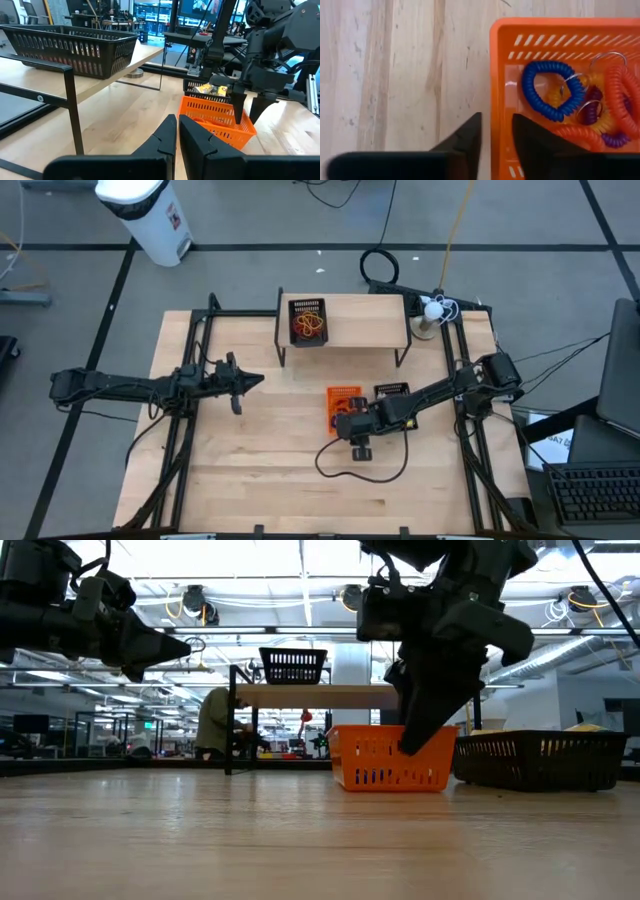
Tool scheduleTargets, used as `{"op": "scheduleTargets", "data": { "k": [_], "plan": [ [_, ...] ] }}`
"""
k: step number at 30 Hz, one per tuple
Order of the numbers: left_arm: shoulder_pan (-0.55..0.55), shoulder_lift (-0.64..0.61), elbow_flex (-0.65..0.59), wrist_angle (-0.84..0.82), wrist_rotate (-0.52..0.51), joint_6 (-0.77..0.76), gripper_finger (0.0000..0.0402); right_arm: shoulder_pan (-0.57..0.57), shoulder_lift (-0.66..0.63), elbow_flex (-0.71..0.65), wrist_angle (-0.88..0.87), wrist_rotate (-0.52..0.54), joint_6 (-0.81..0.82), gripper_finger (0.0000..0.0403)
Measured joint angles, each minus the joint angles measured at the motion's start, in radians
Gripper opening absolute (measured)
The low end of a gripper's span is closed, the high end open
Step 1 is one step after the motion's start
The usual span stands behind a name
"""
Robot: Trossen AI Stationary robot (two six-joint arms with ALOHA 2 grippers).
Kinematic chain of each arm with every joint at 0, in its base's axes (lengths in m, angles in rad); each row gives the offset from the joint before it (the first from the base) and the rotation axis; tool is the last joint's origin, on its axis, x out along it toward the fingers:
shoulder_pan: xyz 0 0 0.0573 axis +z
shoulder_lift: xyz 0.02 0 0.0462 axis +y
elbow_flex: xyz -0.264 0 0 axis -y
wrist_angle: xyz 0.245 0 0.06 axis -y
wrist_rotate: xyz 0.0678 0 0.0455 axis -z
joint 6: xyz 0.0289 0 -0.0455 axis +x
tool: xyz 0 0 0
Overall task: Pick & Place Office Desk Supplies
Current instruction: Put the orange bin on the shelf
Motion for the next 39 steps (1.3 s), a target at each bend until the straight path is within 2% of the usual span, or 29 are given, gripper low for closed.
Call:
{"op": "scheduleTargets", "data": {
  "k": [4,5,8,11,16,24,32,35,39],
  "plan": [
    [0.000,0.000,0.000,0.000,0.000,0.000,0.0021,0.000,0.000,-0.012,0.013,0.000,0.019,0.0024],
    [0.000,0.000,0.000,0.000,0.000,0.000,0.0021,0.000,0.000,-0.013,0.013,0.002,0.019,0.0013],
    [0.000,0.000,0.000,0.000,0.000,0.000,0.0021,0.001,-0.001,-0.009,0.004,0.026,0.018,0.0008],
    [0.000,0.000,0.000,0.000,0.000,0.001,0.0021,0.020,-0.041,0.020,-0.079,0.069,0.002,0.0004],
    [0.000,0.000,0.000,0.000,0.000,0.001,0.0021,0.067,-0.100,0.140,-0.259,0.183,-0.005,0.0003],
    [0.000,0.000,0.001,0.002,-0.001,0.002,0.0021,0.087,-0.194,0.373,-0.521,0.284,-0.043,0.0002],
    [0.000,0.000,0.001,0.006,-0.001,0.002,0.0021,-0.081,-0.221,0.568,-0.687,0.277,-0.189,0.0001],
    [0.000,0.000,0.001,0.006,-0.002,0.002,0.0021,-0.178,-0.222,0.583,-0.725,0.207,-0.244,0.0001],
    [0.000,0.000,0.001,0.006,-0.002,0.001,0.0021,-0.293,-0.210,0.583,-0.734,0.178,-0.356,0.0001]
  ]
}}
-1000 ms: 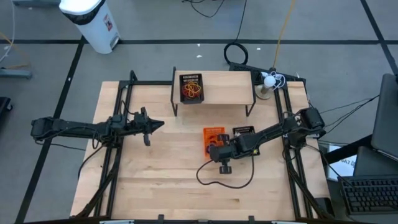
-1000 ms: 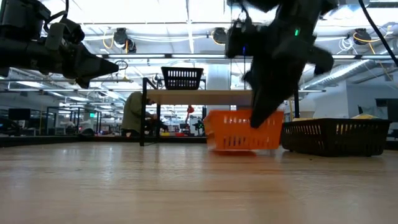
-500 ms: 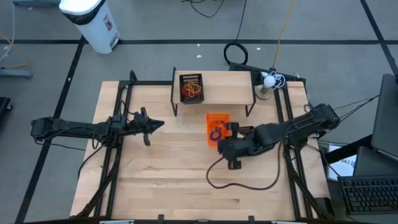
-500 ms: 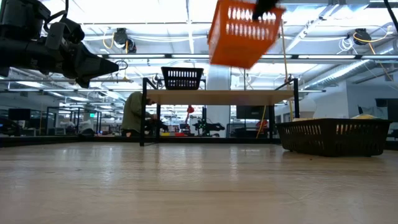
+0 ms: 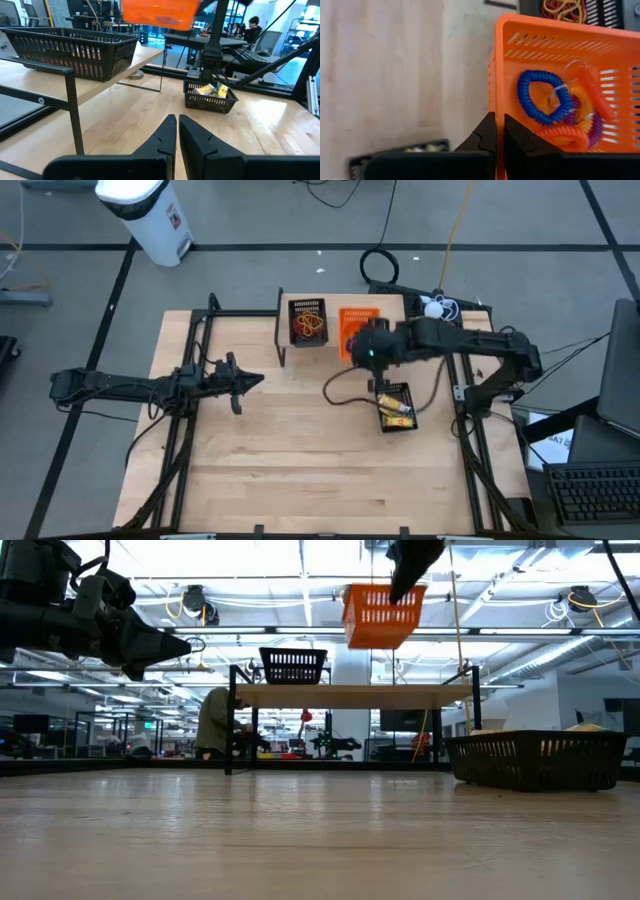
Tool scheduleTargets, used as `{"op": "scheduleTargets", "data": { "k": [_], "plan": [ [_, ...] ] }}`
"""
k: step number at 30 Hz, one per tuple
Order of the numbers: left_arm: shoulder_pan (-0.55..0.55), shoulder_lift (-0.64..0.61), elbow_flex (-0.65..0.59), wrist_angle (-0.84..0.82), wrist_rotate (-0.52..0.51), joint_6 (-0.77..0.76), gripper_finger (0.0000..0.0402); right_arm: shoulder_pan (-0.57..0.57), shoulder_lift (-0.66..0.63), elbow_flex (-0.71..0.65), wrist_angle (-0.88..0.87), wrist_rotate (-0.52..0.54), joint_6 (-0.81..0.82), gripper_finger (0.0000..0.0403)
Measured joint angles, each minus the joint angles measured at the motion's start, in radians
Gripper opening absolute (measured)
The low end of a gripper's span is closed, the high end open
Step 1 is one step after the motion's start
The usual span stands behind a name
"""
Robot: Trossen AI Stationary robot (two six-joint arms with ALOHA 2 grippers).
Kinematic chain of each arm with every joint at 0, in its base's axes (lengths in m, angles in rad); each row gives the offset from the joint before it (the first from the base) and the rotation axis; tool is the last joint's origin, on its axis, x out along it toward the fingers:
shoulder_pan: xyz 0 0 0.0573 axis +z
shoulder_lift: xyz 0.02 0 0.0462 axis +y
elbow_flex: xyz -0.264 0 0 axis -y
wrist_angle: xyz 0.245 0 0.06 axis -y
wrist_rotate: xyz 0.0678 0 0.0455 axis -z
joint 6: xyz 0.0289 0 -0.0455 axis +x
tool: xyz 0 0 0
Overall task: Pick & Place Office Desk Supplies
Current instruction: Put the orange bin on the shelf
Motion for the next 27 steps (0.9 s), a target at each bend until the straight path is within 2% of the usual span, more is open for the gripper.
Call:
{"op": "scheduleTargets", "data": {
  "k": [9,12,20,27],
  "plan": [
    [0.000,0.000,0.000,0.001,0.000,0.000,0.0021,-0.194,0.077,0.000,0.070,-0.028,-0.192,0.0001],
    [0.000,0.000,0.000,0.001,0.000,0.000,0.0021,-0.241,0.115,0.000,0.098,-0.080,-0.219,0.0000],
    [0.000,0.000,0.000,0.001,0.000,0.023,0.0021,-0.315,0.213,0.000,0.179,-0.124,-0.292,0.0000],
    [0.000,0.000,0.000,0.001,0.000,0.025,0.0021,-0.319,0.241,0.001,0.243,-0.177,-0.332,0.0000]
  ]
}}
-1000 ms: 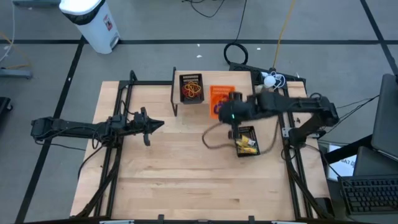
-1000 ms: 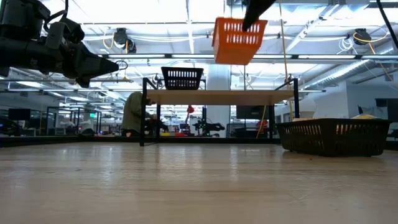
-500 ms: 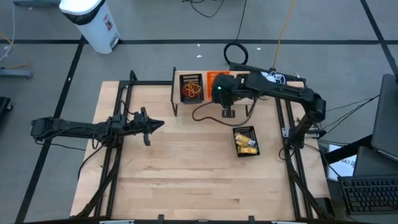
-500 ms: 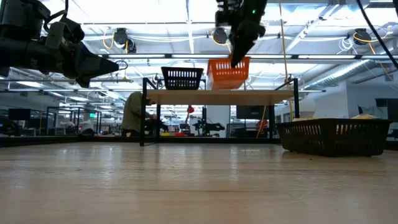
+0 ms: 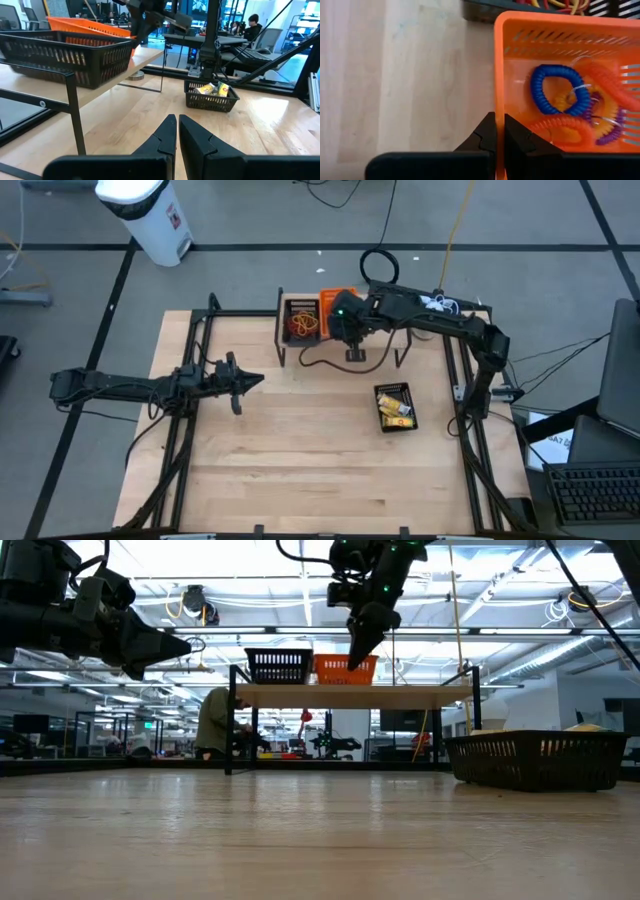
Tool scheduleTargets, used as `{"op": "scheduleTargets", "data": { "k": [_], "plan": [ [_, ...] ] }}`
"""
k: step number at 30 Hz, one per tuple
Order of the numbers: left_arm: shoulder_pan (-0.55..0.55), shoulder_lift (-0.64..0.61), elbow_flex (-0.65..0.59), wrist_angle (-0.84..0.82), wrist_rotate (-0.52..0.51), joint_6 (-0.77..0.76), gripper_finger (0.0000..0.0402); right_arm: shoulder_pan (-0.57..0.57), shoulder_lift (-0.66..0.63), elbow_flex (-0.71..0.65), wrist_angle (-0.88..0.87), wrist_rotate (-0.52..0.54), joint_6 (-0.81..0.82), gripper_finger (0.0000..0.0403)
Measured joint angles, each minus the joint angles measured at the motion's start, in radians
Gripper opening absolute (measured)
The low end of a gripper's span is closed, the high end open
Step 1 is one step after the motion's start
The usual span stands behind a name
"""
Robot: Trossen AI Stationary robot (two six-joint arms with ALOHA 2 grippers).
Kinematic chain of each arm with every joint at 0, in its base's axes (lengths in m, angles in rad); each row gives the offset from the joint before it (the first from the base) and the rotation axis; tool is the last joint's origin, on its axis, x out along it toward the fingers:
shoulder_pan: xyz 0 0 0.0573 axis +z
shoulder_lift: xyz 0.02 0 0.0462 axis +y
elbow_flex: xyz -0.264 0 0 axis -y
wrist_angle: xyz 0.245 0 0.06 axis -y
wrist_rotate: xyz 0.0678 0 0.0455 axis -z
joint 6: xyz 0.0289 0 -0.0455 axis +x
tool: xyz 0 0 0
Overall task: Pick & Place Office Desk Supplies
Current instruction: Put the orange bin on the shelf
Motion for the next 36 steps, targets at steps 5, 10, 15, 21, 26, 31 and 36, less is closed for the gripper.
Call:
{"op": "scheduleTargets", "data": {
  "k": [5,10,15,21,26,31,36],
  "plan": [
    [0.000,0.000,0.000,0.000,0.000,0.000,0.0021,0.016,-0.001,0.000,-0.010,-0.007,0.010,0.0000],
    [0.000,0.000,0.000,0.000,0.000,0.003,0.0021,0.020,-0.028,-0.001,-0.056,-0.006,0.076,0.0000],
    [0.000,0.000,0.000,0.000,0.000,0.025,0.0021,0.020,-0.043,-0.003,-0.061,-0.011,0.085,0.0000],
    [0.000,0.000,0.000,0.001,-0.001,0.027,0.0021,0.023,-0.042,-0.003,-0.064,-0.081,0.111,0.0000],
    [0.000,0.000,0.000,0.001,-0.001,0.027,0.0021,0.029,-0.042,-0.003,-0.038,-0.083,0.156,0.0000],
    [0.000,0.000,0.000,0.001,-0.001,0.027,0.0021,0.022,-0.042,-0.002,-0.036,-0.083,0.179,0.0000],
    [0.000,0.000,0.000,0.001,-0.001,0.021,0.0021,0.022,-0.032,-0.001,-0.021,-0.081,0.175,0.0004]
  ]
}}
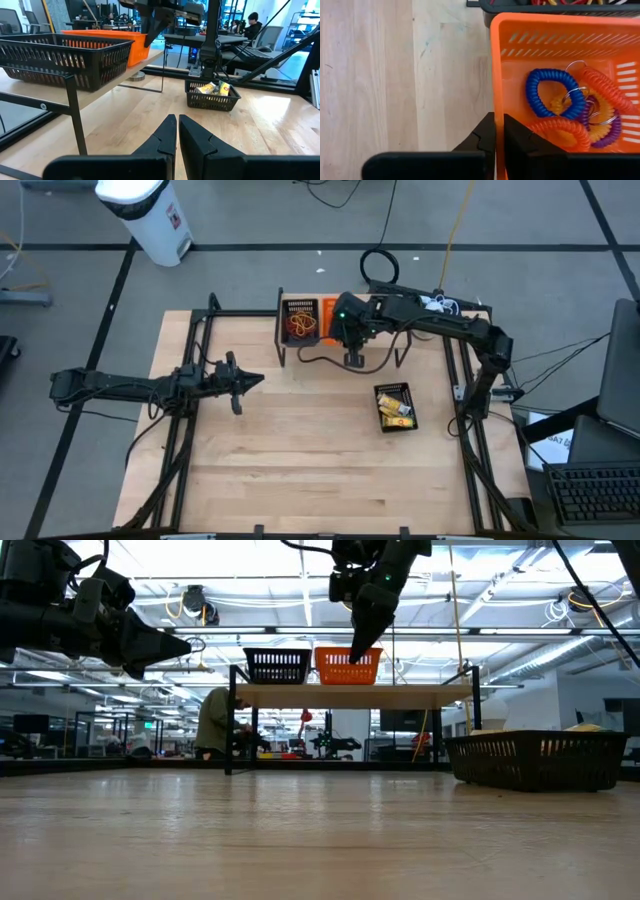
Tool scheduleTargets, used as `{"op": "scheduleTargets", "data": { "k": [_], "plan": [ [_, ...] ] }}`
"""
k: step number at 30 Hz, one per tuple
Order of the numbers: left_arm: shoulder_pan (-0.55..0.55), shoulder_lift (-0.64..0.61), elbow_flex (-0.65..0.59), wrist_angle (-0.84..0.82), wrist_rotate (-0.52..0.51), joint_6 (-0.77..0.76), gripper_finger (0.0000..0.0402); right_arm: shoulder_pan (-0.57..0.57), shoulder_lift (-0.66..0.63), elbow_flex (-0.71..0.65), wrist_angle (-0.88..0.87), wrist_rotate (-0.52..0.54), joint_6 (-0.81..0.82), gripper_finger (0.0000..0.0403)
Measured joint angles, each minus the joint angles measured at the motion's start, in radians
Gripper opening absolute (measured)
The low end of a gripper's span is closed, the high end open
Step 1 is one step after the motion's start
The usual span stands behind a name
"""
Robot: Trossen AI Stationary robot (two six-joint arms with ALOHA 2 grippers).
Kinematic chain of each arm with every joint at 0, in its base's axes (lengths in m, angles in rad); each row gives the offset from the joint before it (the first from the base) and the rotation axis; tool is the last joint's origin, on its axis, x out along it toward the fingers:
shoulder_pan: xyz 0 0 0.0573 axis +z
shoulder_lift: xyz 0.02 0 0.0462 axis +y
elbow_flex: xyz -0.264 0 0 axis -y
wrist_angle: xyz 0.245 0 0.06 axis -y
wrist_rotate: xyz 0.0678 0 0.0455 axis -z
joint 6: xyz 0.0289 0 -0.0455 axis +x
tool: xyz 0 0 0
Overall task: Pick & Place Office Desk Supplies
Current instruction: Put the orange bin on the shelf, then put the black bin on the shelf
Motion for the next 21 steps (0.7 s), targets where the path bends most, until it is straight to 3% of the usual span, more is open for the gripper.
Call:
{"op": "scheduleTargets", "data": {
  "k": [7,13,17,21],
  "plan": [
    [0.000,0.000,-0.001,0.000,0.001,-0.003,0.0021,0.000,0.001,0.000,-0.016,0.010,0.021,0.0081],
    [0.000,0.000,-0.001,0.000,0.001,-0.007,0.0021,0.001,-0.024,-0.001,-0.017,0.084,0.038,0.0160],
    [0.000,0.000,-0.001,0.000,0.002,-0.019,0.0021,0.012,-0.126,-0.002,-0.021,0.075,0.025,0.0193],
    [0.000,0.000,-0.001,-0.001,0.002,-0.019,0.0021,0.049,-0.289,-0.002,0.038,-0.015,-0.020,0.0200]
  ]
}}
